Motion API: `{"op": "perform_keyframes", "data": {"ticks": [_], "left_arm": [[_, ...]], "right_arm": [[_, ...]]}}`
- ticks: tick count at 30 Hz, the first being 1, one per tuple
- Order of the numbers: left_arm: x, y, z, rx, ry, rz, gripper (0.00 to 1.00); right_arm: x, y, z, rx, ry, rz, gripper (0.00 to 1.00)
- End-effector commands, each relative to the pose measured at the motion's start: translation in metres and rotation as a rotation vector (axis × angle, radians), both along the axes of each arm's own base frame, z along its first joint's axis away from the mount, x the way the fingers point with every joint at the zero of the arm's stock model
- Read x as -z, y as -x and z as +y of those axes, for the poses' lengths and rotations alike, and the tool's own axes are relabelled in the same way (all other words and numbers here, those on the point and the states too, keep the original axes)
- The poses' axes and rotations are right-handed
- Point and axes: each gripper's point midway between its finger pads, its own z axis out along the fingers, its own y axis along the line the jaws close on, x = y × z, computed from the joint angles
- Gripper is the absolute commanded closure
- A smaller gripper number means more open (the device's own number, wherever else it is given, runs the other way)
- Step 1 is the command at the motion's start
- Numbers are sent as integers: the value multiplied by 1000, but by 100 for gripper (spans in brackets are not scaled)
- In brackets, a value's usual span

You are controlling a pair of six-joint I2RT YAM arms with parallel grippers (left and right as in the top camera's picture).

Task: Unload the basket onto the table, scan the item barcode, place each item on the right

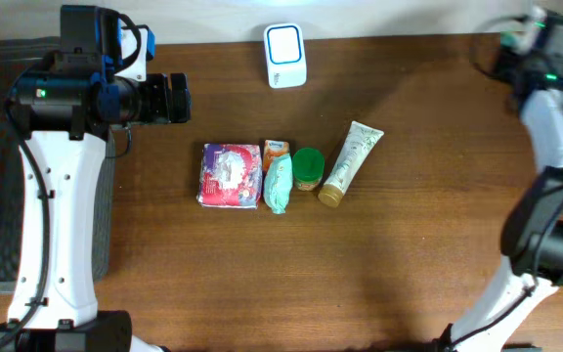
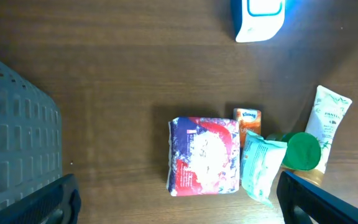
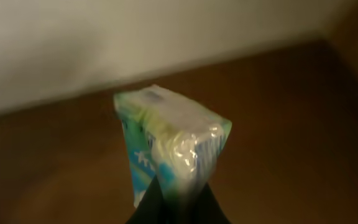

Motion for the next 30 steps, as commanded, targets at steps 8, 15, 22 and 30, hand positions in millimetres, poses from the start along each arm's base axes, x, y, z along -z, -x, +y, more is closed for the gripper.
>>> {"op": "perform_keyframes", "data": {"ticks": [8, 15, 22, 30], "left_arm": [[-4, 2, 0, 7, -4, -14, 1], [-4, 2, 0, 7, -4, -13, 1], [-4, 2, 0, 7, -4, -14, 1], [-4, 2, 0, 7, -4, -14, 1]], "right_arm": [[76, 141, -174, 396, -148, 203, 96], [116, 165, -190, 445, -196, 266, 1], [-10, 109, -114, 54, -379, -75, 1], [-124, 96, 103, -779, -961, -301, 1]]}}
